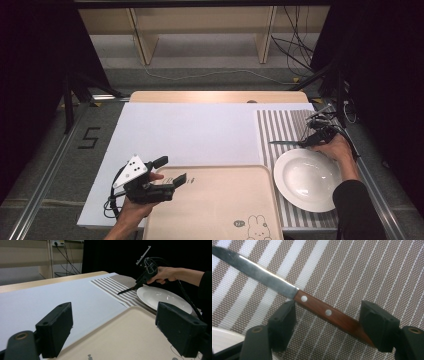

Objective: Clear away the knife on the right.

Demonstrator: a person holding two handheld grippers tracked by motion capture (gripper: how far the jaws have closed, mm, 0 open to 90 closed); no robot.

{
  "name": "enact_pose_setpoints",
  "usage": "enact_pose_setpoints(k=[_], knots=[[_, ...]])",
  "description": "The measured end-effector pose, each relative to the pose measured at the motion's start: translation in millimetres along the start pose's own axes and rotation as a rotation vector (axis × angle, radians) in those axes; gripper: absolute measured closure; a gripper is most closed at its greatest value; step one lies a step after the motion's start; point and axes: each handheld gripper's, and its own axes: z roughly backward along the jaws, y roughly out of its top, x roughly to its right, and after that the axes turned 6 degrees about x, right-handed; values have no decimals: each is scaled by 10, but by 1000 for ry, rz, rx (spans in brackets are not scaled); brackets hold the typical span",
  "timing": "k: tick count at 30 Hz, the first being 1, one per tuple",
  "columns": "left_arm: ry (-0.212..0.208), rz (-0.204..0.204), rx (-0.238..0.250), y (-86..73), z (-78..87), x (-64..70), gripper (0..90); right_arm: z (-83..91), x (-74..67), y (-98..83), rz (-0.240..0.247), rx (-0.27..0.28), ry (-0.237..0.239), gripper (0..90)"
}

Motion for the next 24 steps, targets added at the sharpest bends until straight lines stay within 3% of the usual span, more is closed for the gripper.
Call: enact_pose_setpoints(k=[8, 15, 24], knots=[[-2, 1, 0, 0, 0, 3, 144, -60, -9, 8, 25, -41, -8, 354], [-1, 1, -1, 0, -2, 2, 144, -36, -27, 12, 27, -52, 12, 482], [0, 2, -1, 0, -1, -2, 144, -28, -84, 56, 68, -84, 12, 595]])
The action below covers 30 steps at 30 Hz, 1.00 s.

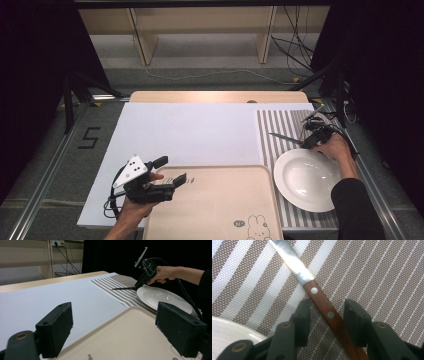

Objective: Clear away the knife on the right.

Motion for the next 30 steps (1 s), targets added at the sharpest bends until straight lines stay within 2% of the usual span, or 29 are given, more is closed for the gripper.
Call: enact_pose_setpoints(k=[9, 14, 19, 23, 28, 30], knots=[[-1, -3, 1, 1, 1, 1, 144, 4, -47, 18, 33, -13, 7, 695], [0, -2, 1, 1, 1, 0, 144, 5, -89, 28, 82, -15, 3, 761], [0, -4, 1, 2, 2, -1, 144, 8, -135, 35, 112, -20, -19, 768], [0, -1, 1, 1, -1, -3, 144, 37, -148, 27, 143, 11, -45, 769], [0, -3, 0, 1, -4, 2, 144, 122, -160, 37, 148, 79, -77, 769], [0, -2, 0, 1, -4, 0, 144, 154, -184, 36, 168, 93, -100, 770]])
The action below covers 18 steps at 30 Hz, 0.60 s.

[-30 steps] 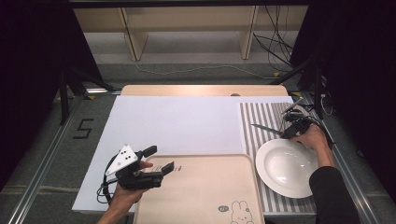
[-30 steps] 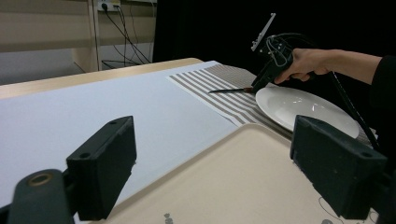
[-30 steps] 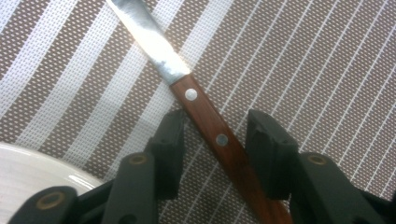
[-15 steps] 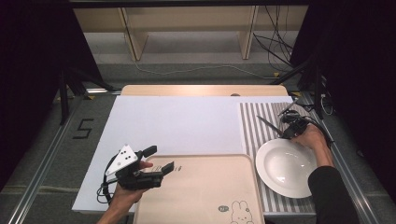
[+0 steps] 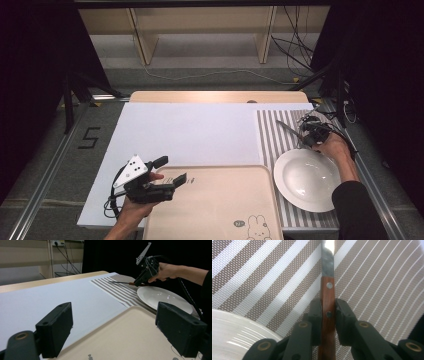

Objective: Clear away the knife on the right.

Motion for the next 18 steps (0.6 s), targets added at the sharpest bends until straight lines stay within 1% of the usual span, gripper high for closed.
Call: enact_pose_setpoints(k=[4, 9, 13, 18], knots=[[-1, -1, 0, 0, 0, 1, 144, 57, -26, 11, 26, 30, -30, 770], [0, 0, -1, 0, -1, 0, 144, 93, -21, 30, 28, 46, -70, 771], [1, 0, 0, -1, 0, -1, 144, 131, 5, 32, 29, 61, -86, 771], [1, -2, -1, -1, -1, 1, 144, 208, 13, 33, 22, 88, -96, 771]])
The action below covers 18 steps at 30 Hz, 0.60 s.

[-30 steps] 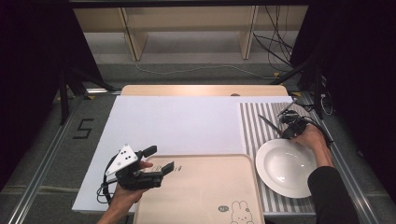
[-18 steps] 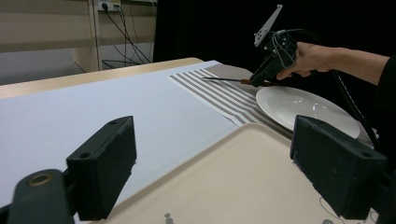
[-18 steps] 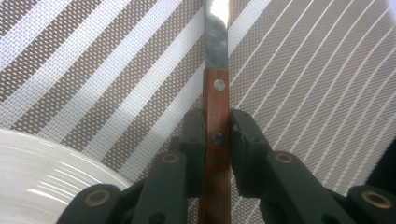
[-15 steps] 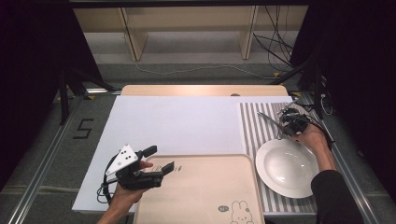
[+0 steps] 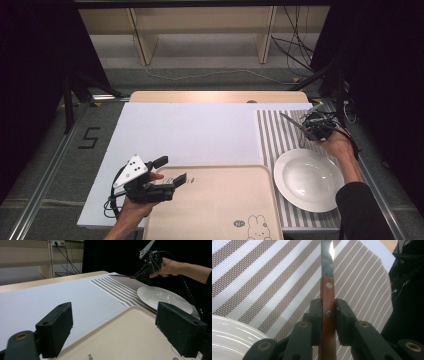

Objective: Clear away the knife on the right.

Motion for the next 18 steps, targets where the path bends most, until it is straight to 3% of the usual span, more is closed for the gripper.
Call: enact_pose_setpoints(k=[8, 13, 18], knots=[[1, -2, -1, -1, -4, -2, 144, 174, -22, 18, -11, 83, 19, 771], [1, -1, -1, -1, -2, 0, 144, 325, -87, 35, -38, 158, 70, 771], [1, -1, -2, -2, -2, -4, 144, 447, -238, 24, -44, 221, 129, 772]])
